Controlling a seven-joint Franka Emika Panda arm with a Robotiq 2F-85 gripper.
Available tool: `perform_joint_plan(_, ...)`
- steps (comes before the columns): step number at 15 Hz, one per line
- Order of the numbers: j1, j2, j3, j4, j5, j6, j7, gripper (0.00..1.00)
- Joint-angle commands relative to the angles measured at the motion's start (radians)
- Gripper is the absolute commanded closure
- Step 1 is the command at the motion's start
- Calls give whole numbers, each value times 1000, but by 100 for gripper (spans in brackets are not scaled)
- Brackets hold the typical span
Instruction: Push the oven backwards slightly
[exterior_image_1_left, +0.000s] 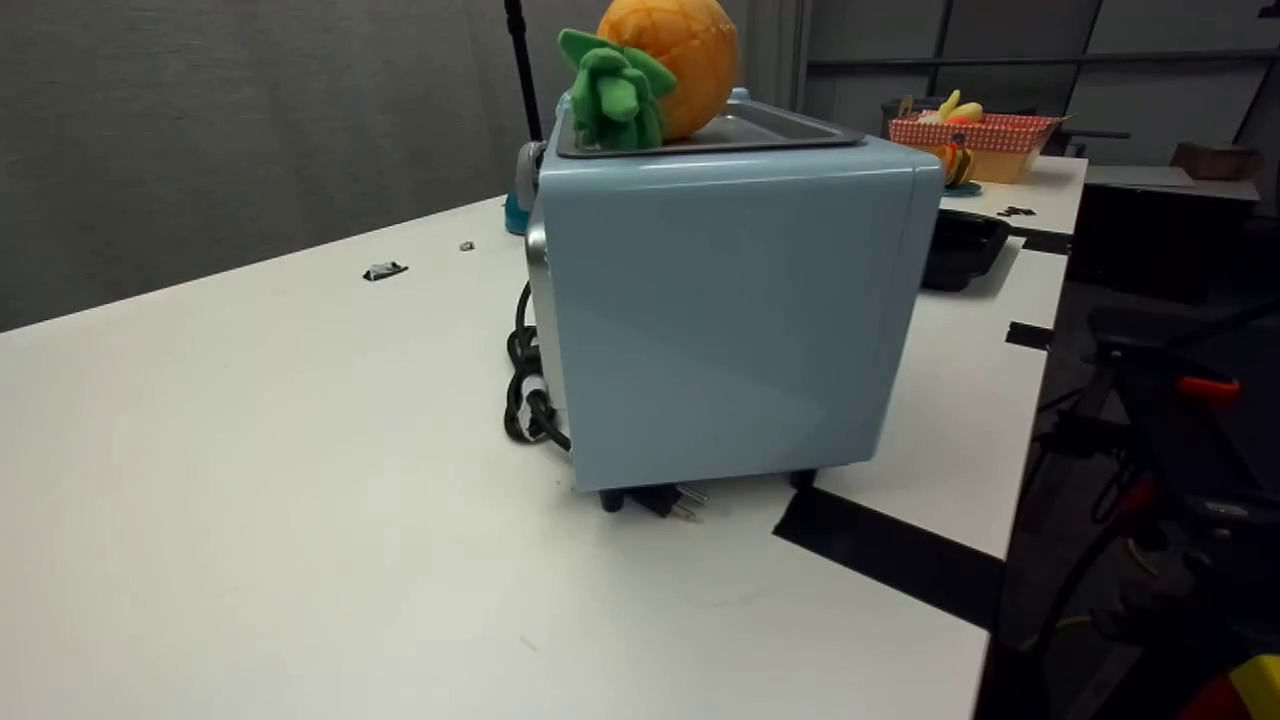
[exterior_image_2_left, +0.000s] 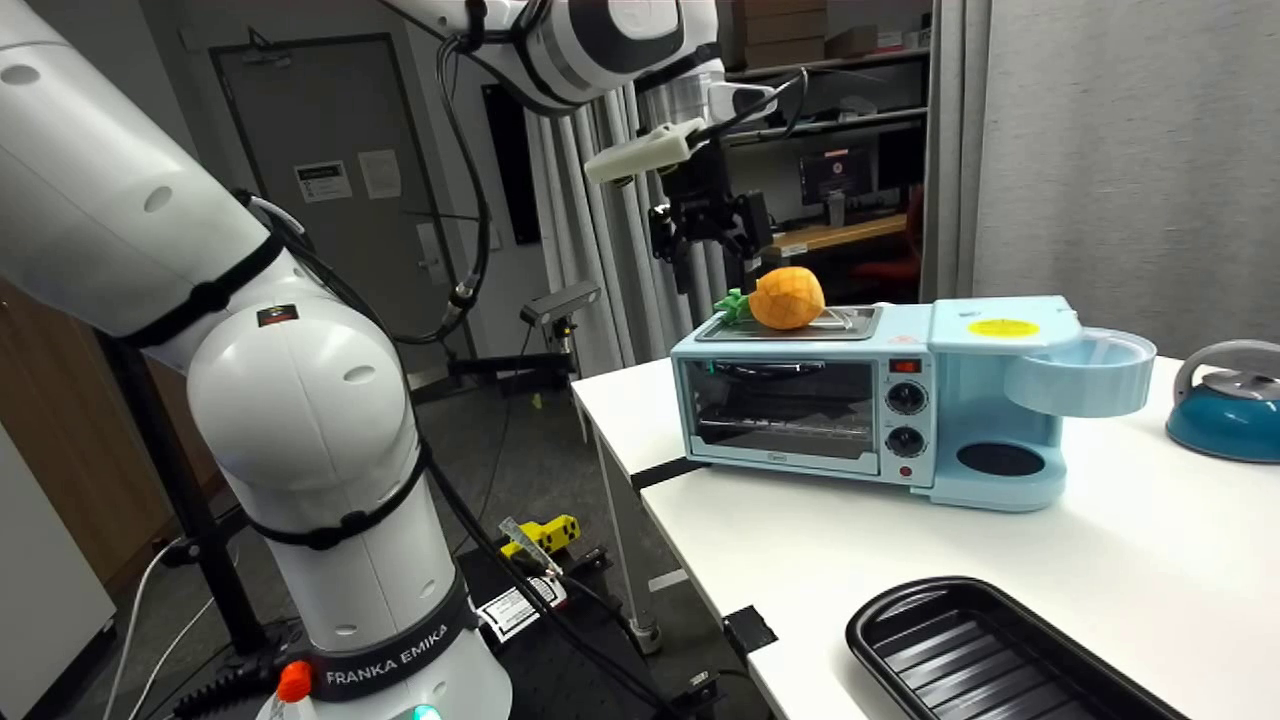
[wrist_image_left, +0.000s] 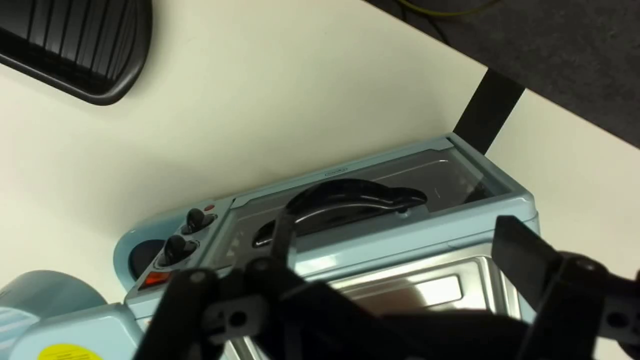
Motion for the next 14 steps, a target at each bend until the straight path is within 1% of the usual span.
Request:
perform_joint_plan(1,-2,0,2,2,1,-3,5,0)
perform_joint_plan(4,-3,2,5,5,7,-18,24,0)
perform_joint_plan(5,-31,67,-18,30,-14,26,12,0)
perform_joint_plan(6,-42,68,-25,31,-25,27,10,0)
perform_joint_plan(11,-102,150,-50,43,-76,91,25,0)
perform_joint_plan(14,-121,198,-72,54,-86,116,2,0)
